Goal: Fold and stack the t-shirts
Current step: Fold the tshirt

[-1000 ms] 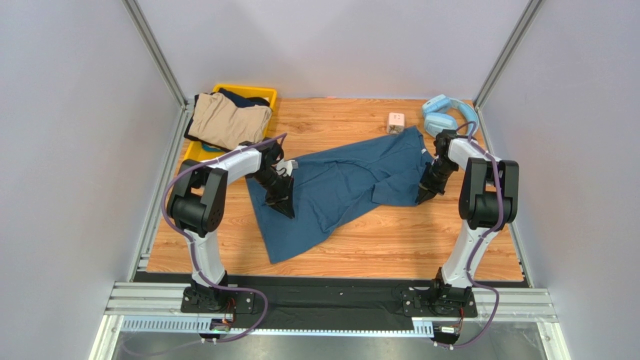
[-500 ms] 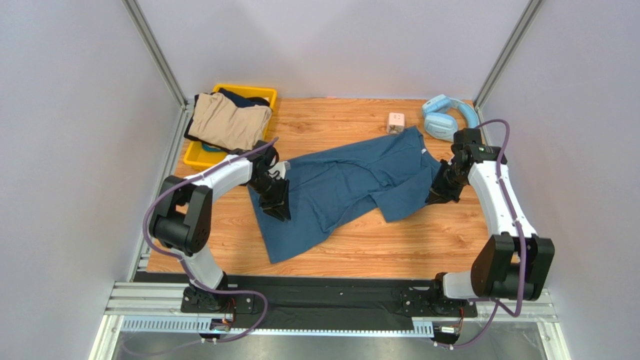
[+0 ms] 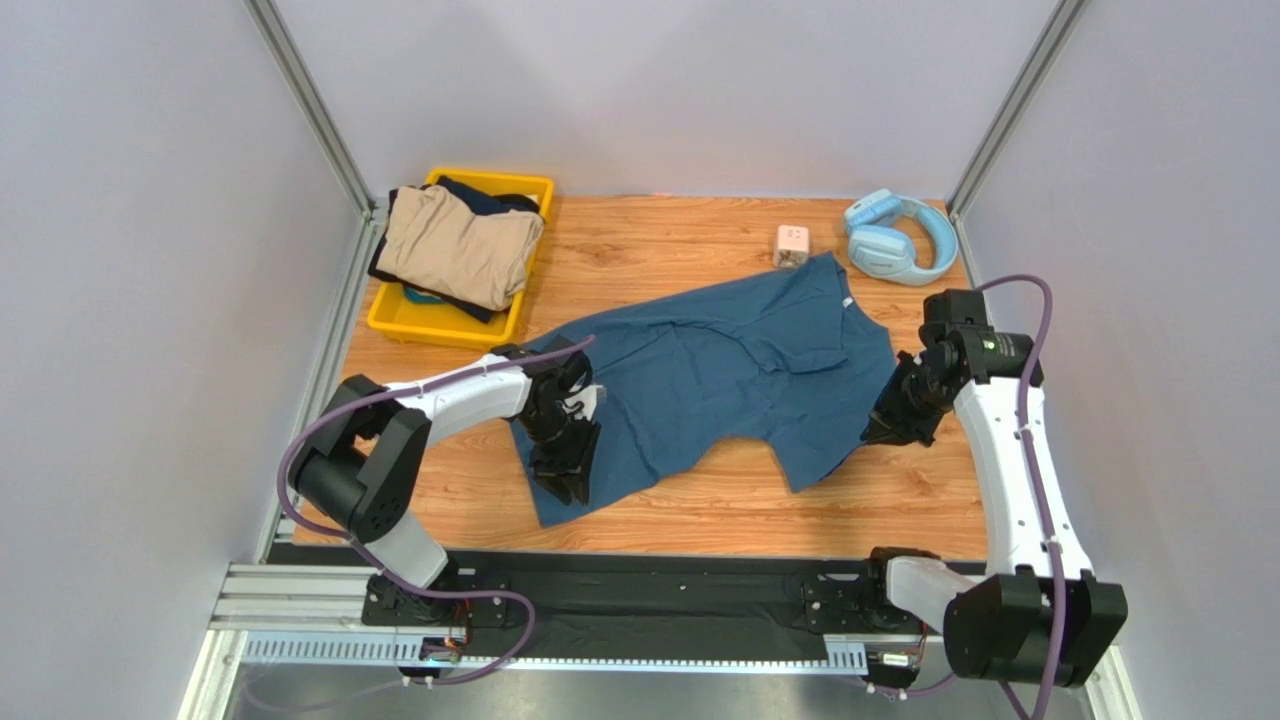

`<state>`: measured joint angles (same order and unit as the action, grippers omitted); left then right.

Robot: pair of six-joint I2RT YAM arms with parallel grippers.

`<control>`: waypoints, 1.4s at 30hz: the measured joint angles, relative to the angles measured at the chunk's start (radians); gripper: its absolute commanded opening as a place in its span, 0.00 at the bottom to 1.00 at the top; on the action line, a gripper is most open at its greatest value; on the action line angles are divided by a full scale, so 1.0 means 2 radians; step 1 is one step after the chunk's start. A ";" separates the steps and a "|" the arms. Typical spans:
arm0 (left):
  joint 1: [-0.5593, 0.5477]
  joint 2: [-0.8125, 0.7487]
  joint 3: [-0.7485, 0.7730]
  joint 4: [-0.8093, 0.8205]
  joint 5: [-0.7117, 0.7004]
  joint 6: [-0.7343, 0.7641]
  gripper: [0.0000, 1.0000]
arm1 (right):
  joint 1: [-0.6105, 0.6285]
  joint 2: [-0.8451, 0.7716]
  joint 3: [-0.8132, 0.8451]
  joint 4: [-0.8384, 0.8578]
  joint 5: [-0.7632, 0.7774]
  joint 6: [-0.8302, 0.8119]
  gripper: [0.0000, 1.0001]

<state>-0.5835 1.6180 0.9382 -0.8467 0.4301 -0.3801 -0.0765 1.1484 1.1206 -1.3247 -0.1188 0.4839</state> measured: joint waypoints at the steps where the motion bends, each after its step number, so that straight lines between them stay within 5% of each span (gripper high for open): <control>1: 0.000 0.000 -0.011 0.003 -0.005 -0.009 0.43 | 0.000 -0.009 0.000 -0.002 0.001 0.001 0.00; 19: 0.001 -0.069 -0.064 -0.008 -0.130 -0.066 0.53 | -0.002 -0.074 0.014 -0.012 0.001 0.002 0.00; 42: 0.001 -0.100 -0.116 -0.007 -0.134 -0.135 0.53 | -0.002 -0.074 -0.006 -0.012 -0.016 0.001 0.00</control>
<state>-0.5808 1.4178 0.7059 -0.8600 0.1612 -0.6502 -0.0799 1.0000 1.1095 -1.3495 -0.1516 0.4862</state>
